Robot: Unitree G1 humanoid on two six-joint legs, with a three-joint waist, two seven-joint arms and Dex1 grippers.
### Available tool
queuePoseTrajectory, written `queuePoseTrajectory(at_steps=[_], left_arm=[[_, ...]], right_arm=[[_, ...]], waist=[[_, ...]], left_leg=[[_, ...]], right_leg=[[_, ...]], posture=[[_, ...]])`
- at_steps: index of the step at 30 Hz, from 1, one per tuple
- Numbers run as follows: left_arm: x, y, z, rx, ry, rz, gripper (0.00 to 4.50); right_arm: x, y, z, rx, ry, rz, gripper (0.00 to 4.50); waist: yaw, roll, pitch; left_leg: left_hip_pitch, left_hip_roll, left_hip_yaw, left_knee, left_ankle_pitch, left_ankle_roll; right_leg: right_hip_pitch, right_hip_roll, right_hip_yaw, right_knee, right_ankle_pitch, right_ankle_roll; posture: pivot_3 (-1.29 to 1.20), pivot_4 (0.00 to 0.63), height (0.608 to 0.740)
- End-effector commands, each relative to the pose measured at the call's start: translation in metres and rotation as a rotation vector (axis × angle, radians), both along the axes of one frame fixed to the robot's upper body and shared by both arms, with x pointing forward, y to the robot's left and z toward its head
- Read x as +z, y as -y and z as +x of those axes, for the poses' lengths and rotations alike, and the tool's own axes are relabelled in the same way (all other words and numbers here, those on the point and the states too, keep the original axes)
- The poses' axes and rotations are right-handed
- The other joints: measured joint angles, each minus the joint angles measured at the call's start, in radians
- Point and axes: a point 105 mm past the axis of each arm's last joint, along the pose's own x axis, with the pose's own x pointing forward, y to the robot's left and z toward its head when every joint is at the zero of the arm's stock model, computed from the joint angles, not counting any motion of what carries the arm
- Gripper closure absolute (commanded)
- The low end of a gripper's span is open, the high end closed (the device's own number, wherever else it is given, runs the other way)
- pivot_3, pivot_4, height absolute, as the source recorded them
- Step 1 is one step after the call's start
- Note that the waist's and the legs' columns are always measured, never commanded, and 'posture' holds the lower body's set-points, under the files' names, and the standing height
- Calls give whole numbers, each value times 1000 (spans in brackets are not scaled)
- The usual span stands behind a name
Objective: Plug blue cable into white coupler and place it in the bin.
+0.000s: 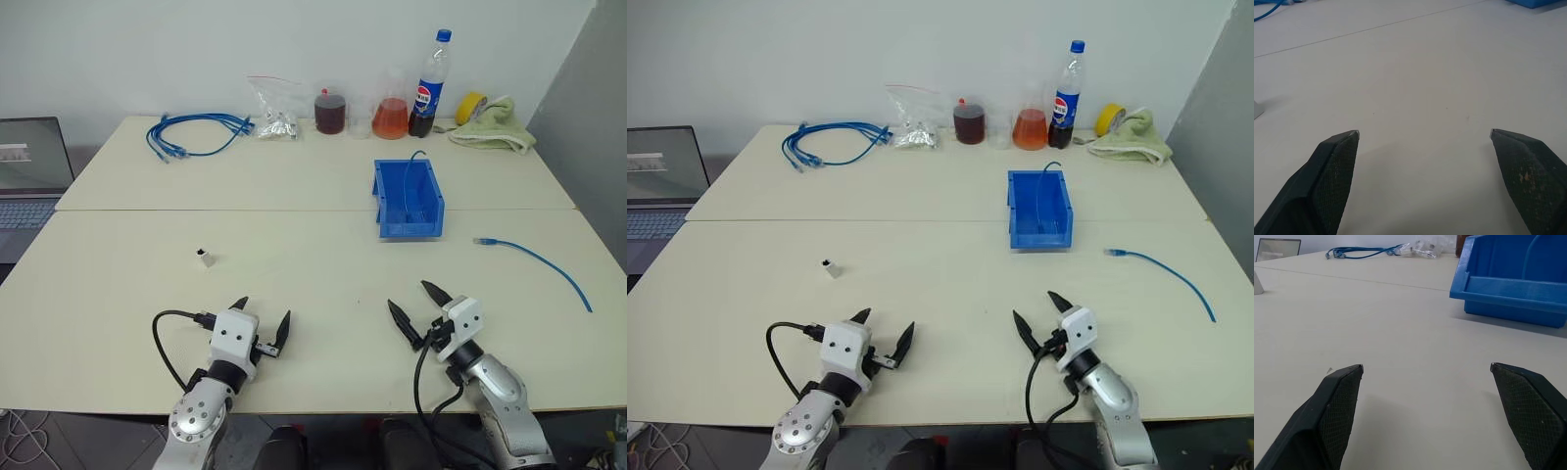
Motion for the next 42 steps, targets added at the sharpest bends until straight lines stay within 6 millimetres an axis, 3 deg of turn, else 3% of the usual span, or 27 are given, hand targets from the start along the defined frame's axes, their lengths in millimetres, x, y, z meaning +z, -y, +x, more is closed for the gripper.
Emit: queuePoseTrajectory(at_steps=[1, 7, 14, 30, 38, 42], left_arm=[[16, 7, -2, -43, 63, -18, 0], [7, 5, -3, -17, 4, 16, 0], [11, 6, -5, -45, 13, -7, 0], [29, 19, -4, -279, 52, -117, 0], [47, 48, 6, -515, 28, -145, 0], [67, 73, 21, -639, 30, -98, 0]], right_arm=[[8, 2, 0, -5, 35, -1, 61], [8, 2, 0, -7, 36, -5, 61], [9, 2, 2, -7, 40, -5, 61], [12, 8, 4, -39, 59, -10, 61], [29, 32, 12, -140, 125, -21, 61], [55, 74, 7, -213, 131, -33, 61]], waist=[[0, 0, 0], [-1, 0, 0], [0, 0, 0], [0, 0, 0], [0, 1, 0], [5, 2, 2]], left_leg=[[0, 0, 0, 0, 0, 0], [0, 0, 0, 0, 0, 0], [0, 0, 0, 0, 0, 0], [0, 0, 0, 0, 0, 0], [1, 0, 0, 0, 0, 0], [0, 0, 1, 1, 0, 0]], right_leg=[[0, 0, 0, 0, 0, 0], [0, 0, 0, 0, 0, 0], [0, 0, 0, 0, 0, 0], [0, 0, 0, 0, 0, 0], [0, 0, 0, 2, 0, 0], [0, 0, 0, 2, 0, 0]], posture=[[0, 150, 740], [0, 150, 740], [0, 150, 740], [0, 150, 740], [0, 150, 740], [0, 150, 740]])
